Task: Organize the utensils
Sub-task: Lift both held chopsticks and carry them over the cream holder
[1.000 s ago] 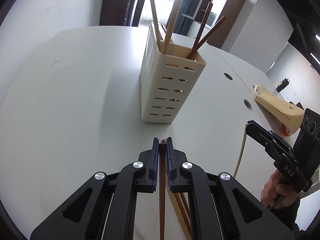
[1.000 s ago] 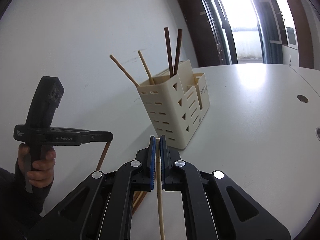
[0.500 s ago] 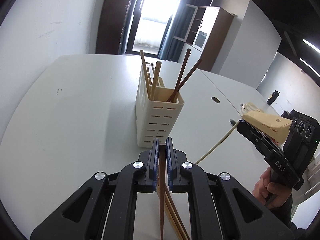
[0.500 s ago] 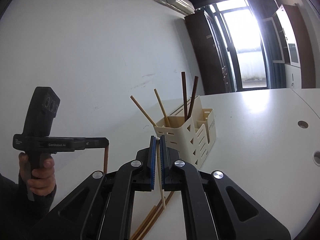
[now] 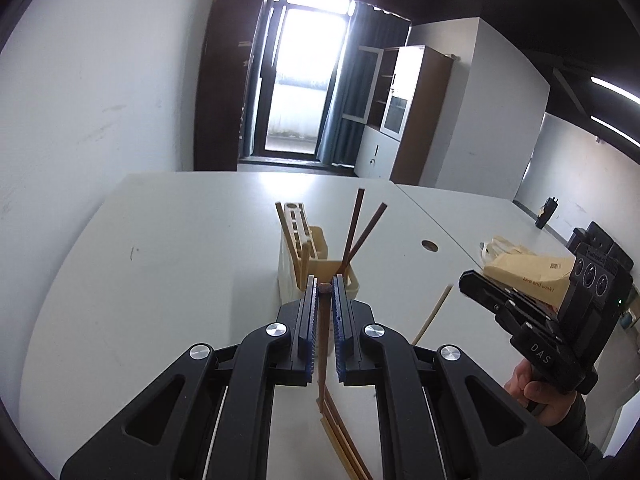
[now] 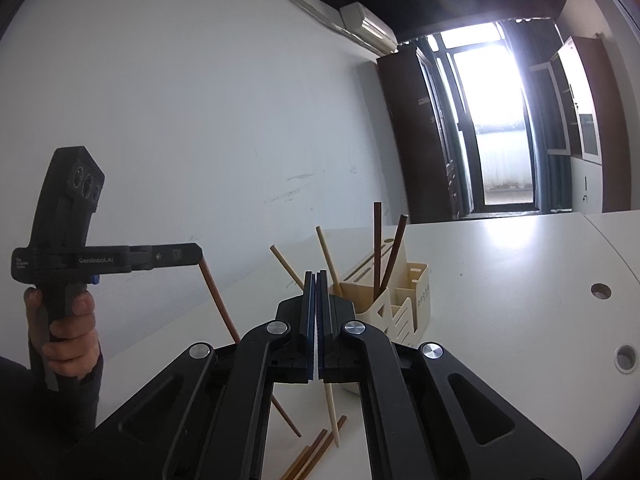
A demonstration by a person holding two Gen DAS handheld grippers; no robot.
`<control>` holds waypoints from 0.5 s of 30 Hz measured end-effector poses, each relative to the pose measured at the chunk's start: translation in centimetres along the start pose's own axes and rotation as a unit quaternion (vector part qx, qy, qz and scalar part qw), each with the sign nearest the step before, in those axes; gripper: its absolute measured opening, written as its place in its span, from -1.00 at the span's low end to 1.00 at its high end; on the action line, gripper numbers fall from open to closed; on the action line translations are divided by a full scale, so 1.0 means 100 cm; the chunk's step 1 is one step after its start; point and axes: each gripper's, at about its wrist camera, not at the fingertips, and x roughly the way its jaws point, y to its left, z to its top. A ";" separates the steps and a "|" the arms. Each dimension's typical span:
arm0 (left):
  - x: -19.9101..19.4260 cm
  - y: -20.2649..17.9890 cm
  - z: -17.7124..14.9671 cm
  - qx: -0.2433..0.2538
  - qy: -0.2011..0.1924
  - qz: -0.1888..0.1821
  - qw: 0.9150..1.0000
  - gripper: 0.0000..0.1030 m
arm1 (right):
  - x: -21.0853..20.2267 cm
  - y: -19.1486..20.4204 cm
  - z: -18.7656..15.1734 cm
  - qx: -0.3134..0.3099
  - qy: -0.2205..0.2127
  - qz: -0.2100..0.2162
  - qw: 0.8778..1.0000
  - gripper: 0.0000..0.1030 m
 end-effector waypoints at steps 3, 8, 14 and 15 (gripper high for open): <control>-0.010 -0.005 0.019 0.011 -0.017 -0.005 1.000 -0.87 | 0.002 0.000 0.008 -0.004 -0.005 0.000 1.000 -0.97; -0.015 -0.012 0.037 0.020 -0.030 -0.005 0.999 -0.87 | 0.006 -0.002 0.013 -0.007 -0.007 -0.007 1.000 -0.97; -0.010 -0.009 0.035 0.014 -0.025 -0.010 1.000 -0.87 | 0.031 -0.043 -0.019 0.033 0.079 -0.060 0.995 0.05; -0.008 -0.008 0.035 0.013 -0.024 -0.010 1.000 -0.87 | 0.041 -0.056 -0.031 0.054 0.107 -0.072 0.990 0.19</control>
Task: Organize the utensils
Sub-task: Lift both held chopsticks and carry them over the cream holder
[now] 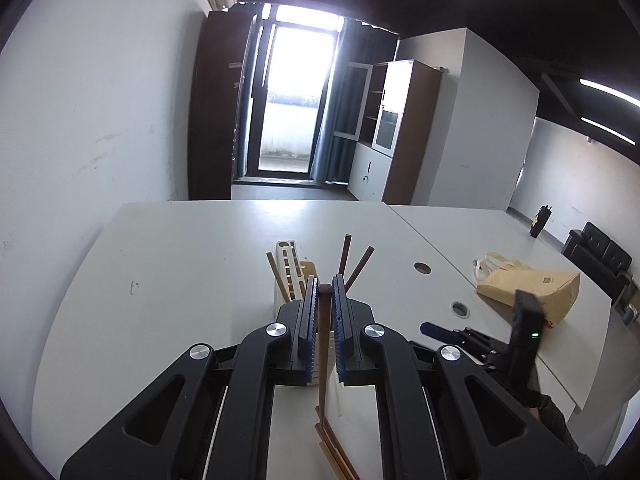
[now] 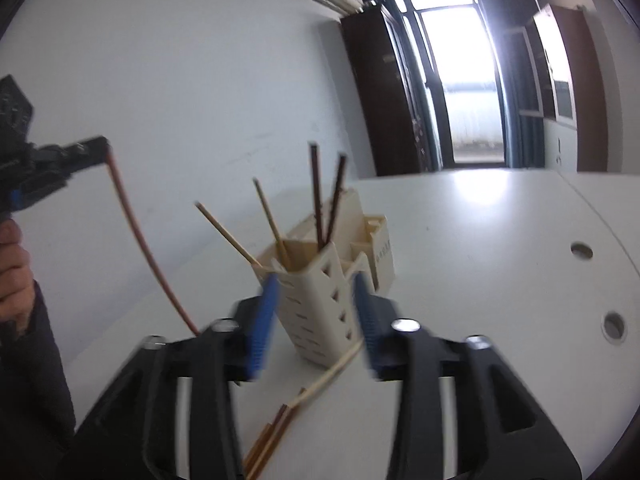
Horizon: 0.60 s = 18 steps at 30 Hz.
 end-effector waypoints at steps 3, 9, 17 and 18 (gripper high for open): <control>0.000 0.004 0.001 -0.004 0.002 -0.001 1.000 -0.87 | 0.046 -0.031 -0.021 0.032 0.073 -0.036 0.996 0.19; -0.003 0.000 -0.002 -0.002 -0.001 0.000 1.000 -0.87 | 0.128 -0.071 -0.034 0.068 0.160 -0.106 0.979 -0.24; -0.002 -0.003 -0.003 0.000 -0.002 0.001 1.000 -0.87 | 0.190 -0.060 -0.022 0.048 0.193 -0.116 0.973 -0.45; -0.002 -0.003 -0.003 0.000 -0.003 0.001 1.000 -0.87 | 0.197 -0.056 -0.020 0.043 0.196 -0.120 0.972 -0.45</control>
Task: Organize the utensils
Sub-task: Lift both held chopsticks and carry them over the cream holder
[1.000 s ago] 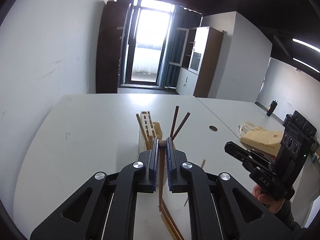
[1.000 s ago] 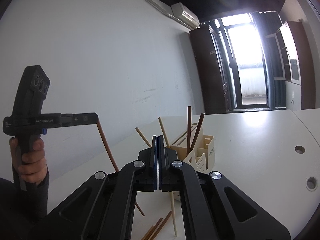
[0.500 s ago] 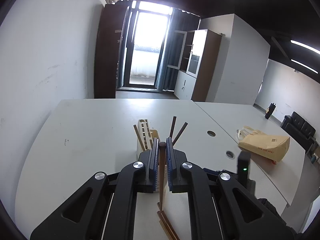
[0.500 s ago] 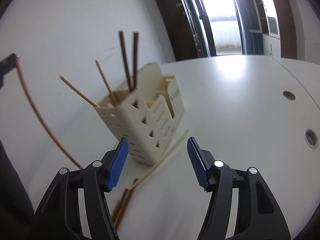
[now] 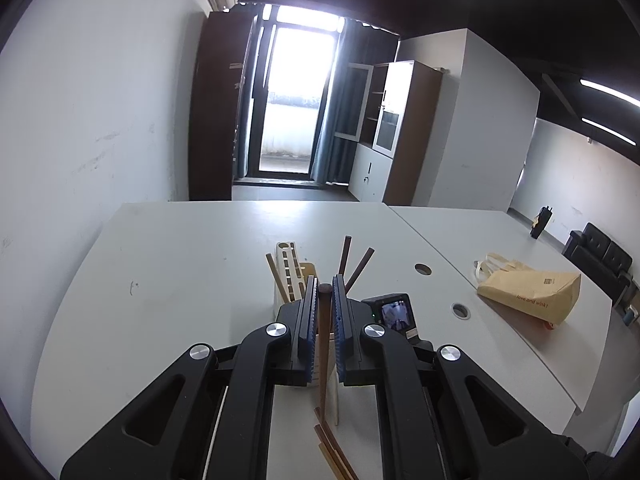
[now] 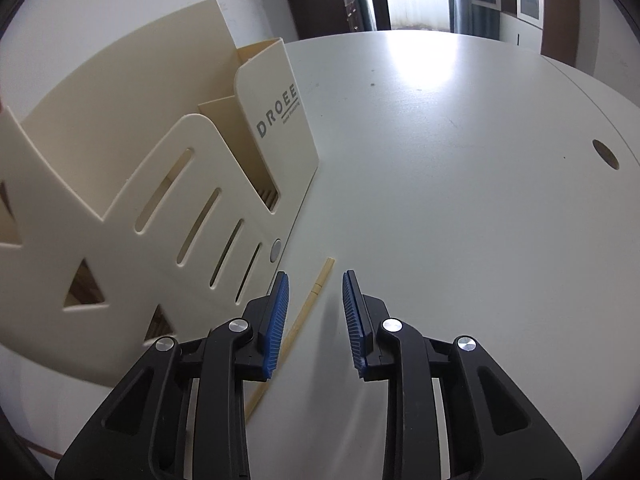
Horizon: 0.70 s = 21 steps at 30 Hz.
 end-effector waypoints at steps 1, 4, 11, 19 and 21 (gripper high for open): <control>0.000 0.000 0.000 -0.001 0.000 0.000 1.000 -0.87 | 0.005 0.003 0.000 -0.007 0.005 -0.004 1.000 -0.45; 0.000 0.002 0.002 -0.001 -0.001 -0.003 1.000 -0.87 | 0.020 0.009 -0.007 -0.036 0.010 -0.034 0.999 -0.65; 0.003 0.011 0.011 -0.007 0.000 -0.015 1.000 -0.87 | 0.019 -0.008 -0.009 -0.030 0.008 -0.039 0.999 -0.90; 0.003 0.013 0.014 -0.004 0.000 -0.019 1.000 -0.87 | -0.033 -0.022 -0.011 0.008 -0.071 0.022 0.997 -0.90; 0.004 0.012 0.016 -0.001 0.001 -0.022 1.000 -0.87 | -0.059 -0.023 -0.008 0.013 -0.102 0.035 0.994 -0.90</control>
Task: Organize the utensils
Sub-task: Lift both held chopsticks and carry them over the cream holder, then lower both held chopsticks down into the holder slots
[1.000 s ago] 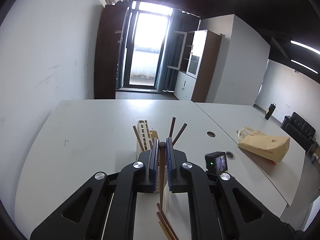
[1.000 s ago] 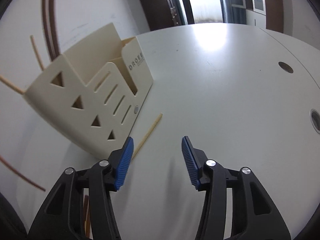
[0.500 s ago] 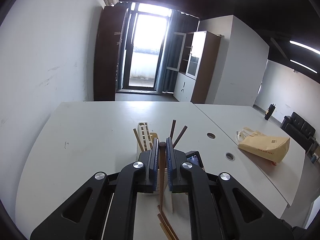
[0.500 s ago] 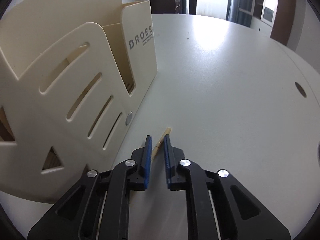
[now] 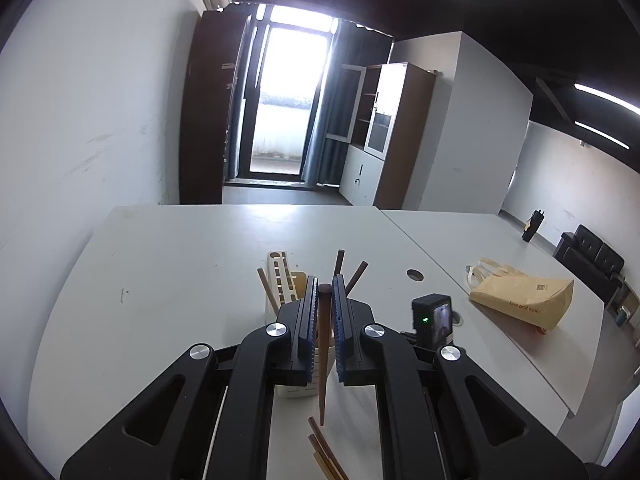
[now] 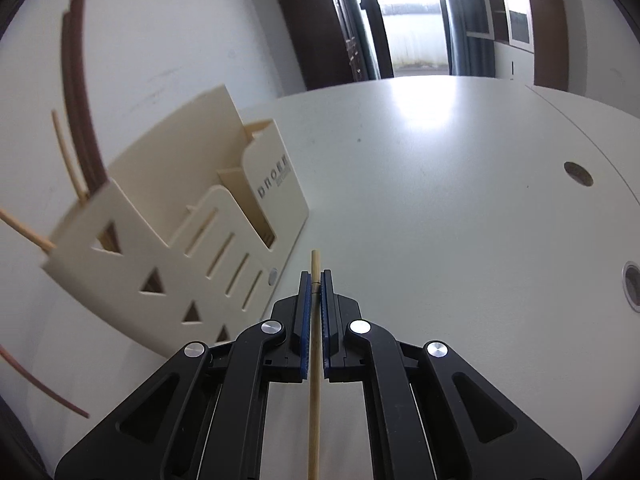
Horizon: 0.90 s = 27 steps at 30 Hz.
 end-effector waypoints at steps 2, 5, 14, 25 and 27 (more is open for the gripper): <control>0.001 0.000 0.003 0.002 0.000 -0.004 1.000 -0.87 | -0.029 0.005 0.010 0.000 -0.037 0.010 0.999 -0.90; 0.001 -0.003 0.006 0.011 -0.001 -0.007 1.000 -0.87 | -0.077 0.022 0.027 -0.003 -0.099 0.034 0.995 -0.90; 0.005 -0.005 0.020 0.024 -0.009 -0.015 1.000 -0.87 | -0.174 0.061 0.048 -0.062 -0.268 0.135 0.952 -0.90; 0.021 -0.004 0.051 0.028 -0.022 0.011 0.999 -0.87 | -0.159 0.064 0.080 -0.034 -0.315 0.180 0.931 -0.90; 0.022 -0.002 0.058 0.026 -0.028 0.013 0.999 -0.87 | -0.155 0.064 0.079 -0.029 -0.327 0.185 0.926 -0.90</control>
